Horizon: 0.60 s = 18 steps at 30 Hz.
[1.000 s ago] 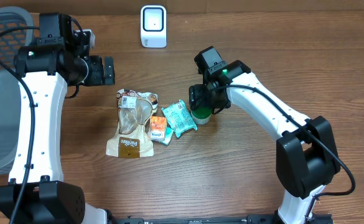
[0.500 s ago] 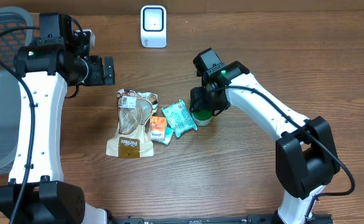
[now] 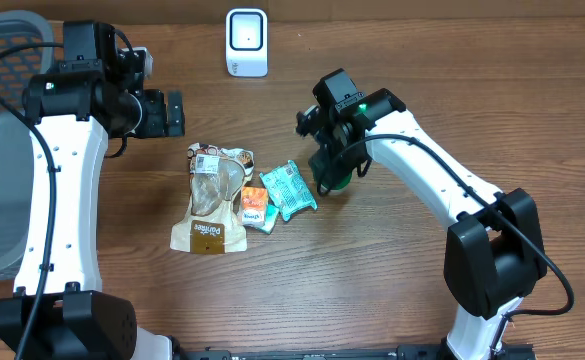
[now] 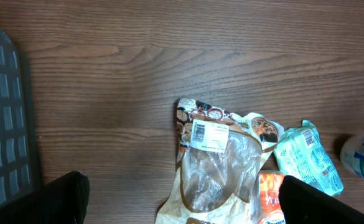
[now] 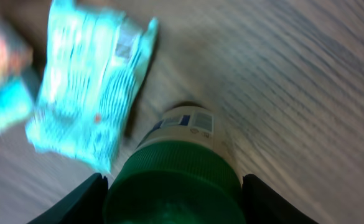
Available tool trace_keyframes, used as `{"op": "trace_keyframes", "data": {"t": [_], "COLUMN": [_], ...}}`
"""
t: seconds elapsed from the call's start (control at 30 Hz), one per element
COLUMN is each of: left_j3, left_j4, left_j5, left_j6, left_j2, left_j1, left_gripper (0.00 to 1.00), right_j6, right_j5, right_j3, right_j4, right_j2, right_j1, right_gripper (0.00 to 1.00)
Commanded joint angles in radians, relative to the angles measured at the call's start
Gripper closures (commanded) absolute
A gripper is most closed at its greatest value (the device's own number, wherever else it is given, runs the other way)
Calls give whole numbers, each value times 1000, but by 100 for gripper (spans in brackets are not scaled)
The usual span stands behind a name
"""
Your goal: Scan the item barcode
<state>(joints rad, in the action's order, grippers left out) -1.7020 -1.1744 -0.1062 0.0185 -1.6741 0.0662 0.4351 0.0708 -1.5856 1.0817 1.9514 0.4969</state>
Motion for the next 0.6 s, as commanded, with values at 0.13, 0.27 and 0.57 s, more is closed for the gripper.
{"op": "trace_keyframes", "data": {"t": [0.13, 0.27, 0.57], "left_j3": [-19, -19, -19], "left_j4": [3, 4, 3], "left_j5": [-14, -14, -14], "left_j6": [-19, -19, -19], "left_j2": [-7, -7, -7], "left_j1": [5, 6, 6], "left_gripper": [1, 0, 0], "right_j6": [624, 750, 779], "right_j5": [-2, -1, 82], "right_j3": [-24, -24, -23], "right_j4": [19, 25, 36], "right_j2": [-14, -12, -12], "right_j1": [-5, -5, -5], "right_gripper": [54, 53, 49]}}
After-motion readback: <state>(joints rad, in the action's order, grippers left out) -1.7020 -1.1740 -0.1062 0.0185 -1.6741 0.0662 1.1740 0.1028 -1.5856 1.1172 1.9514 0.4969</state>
